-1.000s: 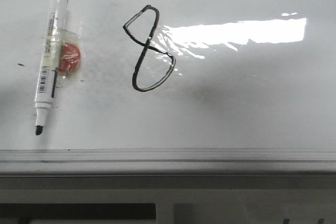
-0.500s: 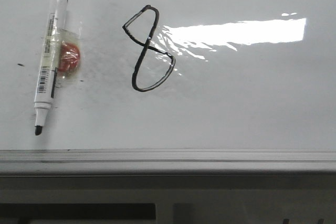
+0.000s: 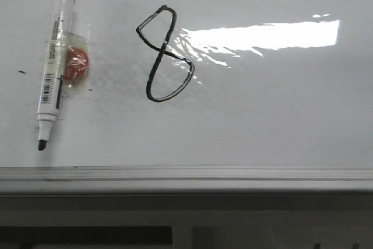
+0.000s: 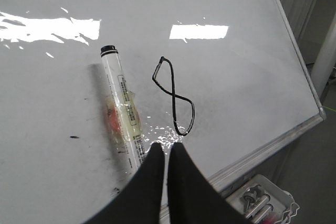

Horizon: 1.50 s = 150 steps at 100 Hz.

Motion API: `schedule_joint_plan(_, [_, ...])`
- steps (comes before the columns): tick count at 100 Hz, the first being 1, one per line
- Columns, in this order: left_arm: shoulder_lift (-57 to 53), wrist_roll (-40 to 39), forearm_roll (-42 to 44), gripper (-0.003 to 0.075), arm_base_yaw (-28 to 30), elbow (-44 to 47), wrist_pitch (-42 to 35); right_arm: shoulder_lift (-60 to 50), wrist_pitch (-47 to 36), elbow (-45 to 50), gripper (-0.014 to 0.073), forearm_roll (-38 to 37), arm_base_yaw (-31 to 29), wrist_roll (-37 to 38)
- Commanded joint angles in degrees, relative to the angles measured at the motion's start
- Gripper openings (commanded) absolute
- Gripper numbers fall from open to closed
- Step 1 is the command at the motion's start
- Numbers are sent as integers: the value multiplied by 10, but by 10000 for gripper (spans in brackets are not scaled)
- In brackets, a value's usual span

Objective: Write number 8 on whiteboard

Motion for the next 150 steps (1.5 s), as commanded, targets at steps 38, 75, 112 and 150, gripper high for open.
schedule_joint_plan(38, [5, 0, -41, -21, 26, 7, -16, 14, -42, -15, -63, -8, 0, -1])
schedule_joint_plan(75, [-118, 149, -28, -20, 274, 49, 24, 14, -42, -15, -63, -8, 0, -1])
schedule_joint_plan(112, [-175, 148, -53, -20, 446, 49, 213, 14, -42, -15, -63, -8, 0, -1])
schedule_joint_plan(150, [-175, 148, -49, -20, 446, 49, 266, 14, -42, -15, -63, -8, 0, -1])
